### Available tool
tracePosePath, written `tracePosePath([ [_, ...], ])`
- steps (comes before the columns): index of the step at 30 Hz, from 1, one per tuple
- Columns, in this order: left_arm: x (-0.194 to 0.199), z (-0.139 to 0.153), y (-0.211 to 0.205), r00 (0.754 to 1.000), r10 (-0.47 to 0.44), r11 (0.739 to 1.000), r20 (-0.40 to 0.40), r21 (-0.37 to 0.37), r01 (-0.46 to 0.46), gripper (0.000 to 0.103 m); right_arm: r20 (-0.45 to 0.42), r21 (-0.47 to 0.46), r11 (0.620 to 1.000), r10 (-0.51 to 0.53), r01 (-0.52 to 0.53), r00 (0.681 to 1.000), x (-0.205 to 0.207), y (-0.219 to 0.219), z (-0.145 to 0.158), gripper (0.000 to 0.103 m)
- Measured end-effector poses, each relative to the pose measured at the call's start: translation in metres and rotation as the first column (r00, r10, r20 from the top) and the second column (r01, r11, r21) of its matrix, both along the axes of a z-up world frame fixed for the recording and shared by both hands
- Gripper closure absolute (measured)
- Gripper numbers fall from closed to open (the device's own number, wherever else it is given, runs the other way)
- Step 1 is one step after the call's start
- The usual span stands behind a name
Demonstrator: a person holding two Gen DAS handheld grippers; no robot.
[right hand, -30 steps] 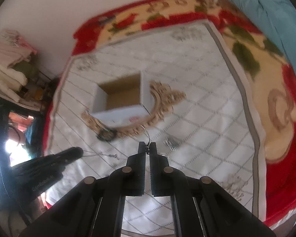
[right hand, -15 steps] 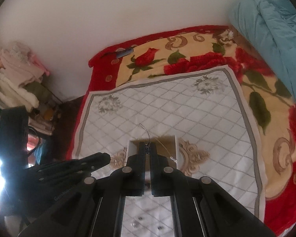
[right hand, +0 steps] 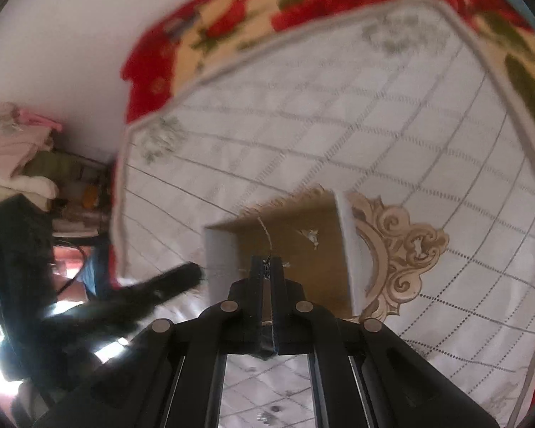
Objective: Organize jewelry
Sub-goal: 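Carry both items over the white box and open both tools inside it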
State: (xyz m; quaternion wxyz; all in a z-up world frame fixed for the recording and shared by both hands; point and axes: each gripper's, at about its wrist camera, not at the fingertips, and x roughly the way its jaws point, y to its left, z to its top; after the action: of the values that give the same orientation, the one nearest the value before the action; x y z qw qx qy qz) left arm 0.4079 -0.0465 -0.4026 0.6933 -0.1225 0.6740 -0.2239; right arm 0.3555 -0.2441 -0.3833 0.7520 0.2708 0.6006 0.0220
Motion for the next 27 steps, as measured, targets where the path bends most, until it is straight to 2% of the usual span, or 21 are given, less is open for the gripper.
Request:
tracePosePath([
  [2, 0.003, -0.016, 0.001, 0.999, 0.020, 1.000, -0.033, -0.007, -0.020, 0.096, -0.043, 0.012, 1.000, 0.013, -0.012, 0.999, 0.002, -0.003, -0.025, 0.100],
  [5, 0.005, -0.032, 0.000, 0.998, 0.033, 0.999, -0.054, 0.013, -0.032, 0.095, -0.082, 0.015, 0.999, 0.046, -0.045, 0.996, 0.005, -0.003, -0.045, 0.099],
  [8, 0.003, -0.034, -0.004, 1.000, 0.027, 0.994, -0.015, 0.105, -0.025, 0.091, -0.141, 0.029, 0.995, 0.100, -0.097, 0.985, 0.010, 0.001, -0.060, 0.097],
  [9, 0.001, -0.034, -0.007, 1.000, 0.016, 0.987, 0.005, 0.160, -0.016, 0.080, -0.173, 0.003, 0.993, 0.119, -0.120, 0.978, 0.013, 0.004, -0.063, 0.094],
  [10, 0.000, -0.033, -0.008, 0.999, 0.008, 0.979, 0.031, 0.206, -0.015, 0.069, -0.197, -0.072, 0.985, 0.142, -0.159, 0.970, 0.013, 0.010, -0.065, 0.078],
  [11, -0.003, -0.032, -0.009, 0.998, -0.002, 0.962, 0.070, 0.273, -0.018, 0.037, -0.197, -0.130, 0.974, 0.159, -0.187, 0.967, 0.014, 0.015, -0.064, 0.056],
  [12, -0.005, -0.031, -0.010, 0.995, -0.011, 0.942, 0.097, 0.336, -0.022, 0.017, -0.197, -0.166, 0.963, 0.179, -0.213, 0.964, 0.013, 0.020, -0.063, 0.051],
  [13, -0.007, -0.029, -0.008, 0.992, -0.007, 0.922, 0.129, 0.385, -0.044, 0.014, -0.207, -0.205, 0.950, 0.194, -0.237, 0.959, 0.012, 0.025, -0.063, 0.041],
  [14, -0.009, -0.029, -0.007, 0.990, -0.012, 0.915, 0.144, 0.402, -0.047, 0.003, -0.210, -0.249, 0.935, 0.204, -0.254, 0.956, 0.011, 0.030, -0.062, 0.028],
  [16, -0.013, -0.029, -0.005, 0.988, -0.013, 0.899, 0.151, 0.435, -0.054, 0.000, -0.205, -0.319, 0.910, 0.208, -0.266, 0.956, 0.010, 0.035, -0.059, 0.018],
  [18, -0.018, -0.028, -0.004, 0.986, -0.020, 0.888, 0.168, 0.456, -0.060, 0.000, -0.198, -0.393, 0.879, 0.207, -0.271, 0.958, 0.007, 0.040, -0.055, 0.018],
  [21, -0.024, -0.026, 0.001, 0.982, -0.006, 0.877, 0.187, 0.473, -0.085, 0.000, -0.199, -0.441, 0.859, 0.189, -0.260, 0.962, 0.006, 0.041, -0.052, 0.018],
  [27, -0.030, -0.015, 0.016, 0.975, 0.033, 0.868, 0.222, 0.478, -0.138, 0.000, -0.170, -0.476, 0.849, 0.167, -0.229, 0.971, -0.004, 0.040, -0.039, 0.018],
])
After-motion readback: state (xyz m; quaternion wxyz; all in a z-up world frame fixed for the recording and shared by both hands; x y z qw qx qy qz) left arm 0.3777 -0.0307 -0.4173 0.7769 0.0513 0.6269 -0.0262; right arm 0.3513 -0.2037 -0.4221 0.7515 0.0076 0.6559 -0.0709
